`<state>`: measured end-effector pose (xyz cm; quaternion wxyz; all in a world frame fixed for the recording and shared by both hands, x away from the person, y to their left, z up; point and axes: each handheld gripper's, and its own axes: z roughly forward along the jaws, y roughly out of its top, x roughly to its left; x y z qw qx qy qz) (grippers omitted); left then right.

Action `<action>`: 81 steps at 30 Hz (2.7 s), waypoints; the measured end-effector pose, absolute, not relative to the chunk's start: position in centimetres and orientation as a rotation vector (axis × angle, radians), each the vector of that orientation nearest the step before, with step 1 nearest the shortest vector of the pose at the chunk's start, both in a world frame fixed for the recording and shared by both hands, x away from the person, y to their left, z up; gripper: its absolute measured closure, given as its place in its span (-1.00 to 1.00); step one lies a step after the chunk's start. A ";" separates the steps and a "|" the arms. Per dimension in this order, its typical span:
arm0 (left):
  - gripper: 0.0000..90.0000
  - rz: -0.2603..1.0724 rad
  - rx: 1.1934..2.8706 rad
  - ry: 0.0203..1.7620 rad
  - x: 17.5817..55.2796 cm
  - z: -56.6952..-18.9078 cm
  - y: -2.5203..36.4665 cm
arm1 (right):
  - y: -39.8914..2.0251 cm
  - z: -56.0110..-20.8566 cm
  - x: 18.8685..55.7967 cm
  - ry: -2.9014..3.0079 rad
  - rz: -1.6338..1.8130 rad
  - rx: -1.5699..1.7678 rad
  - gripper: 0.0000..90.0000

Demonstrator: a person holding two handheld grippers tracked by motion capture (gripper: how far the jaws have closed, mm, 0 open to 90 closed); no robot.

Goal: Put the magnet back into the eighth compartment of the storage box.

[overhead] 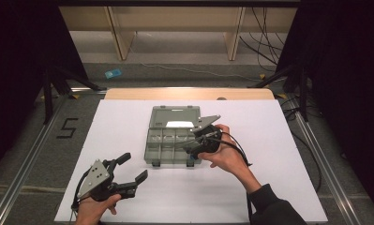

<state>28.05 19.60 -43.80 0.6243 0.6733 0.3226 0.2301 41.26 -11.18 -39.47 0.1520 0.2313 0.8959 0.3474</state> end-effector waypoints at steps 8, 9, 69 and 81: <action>-0.63 0.528 1.544 0.743 28.1 -43.8 19.6 | -11.4 -39.0 40.8 2.570 1.014 0.659 -0.29; -0.63 0.530 1.544 0.743 28.1 -43.8 19.6 | -11.4 -39.1 40.8 2.556 1.020 0.661 -0.29; -0.63 0.528 1.546 0.743 28.1 -43.8 19.6 | -16.1 -38.4 36.9 2.436 1.225 0.695 -0.36; -0.63 0.528 1.546 0.742 28.1 -43.8 19.6 | -17.1 -38.8 36.1 2.387 1.281 0.709 -0.42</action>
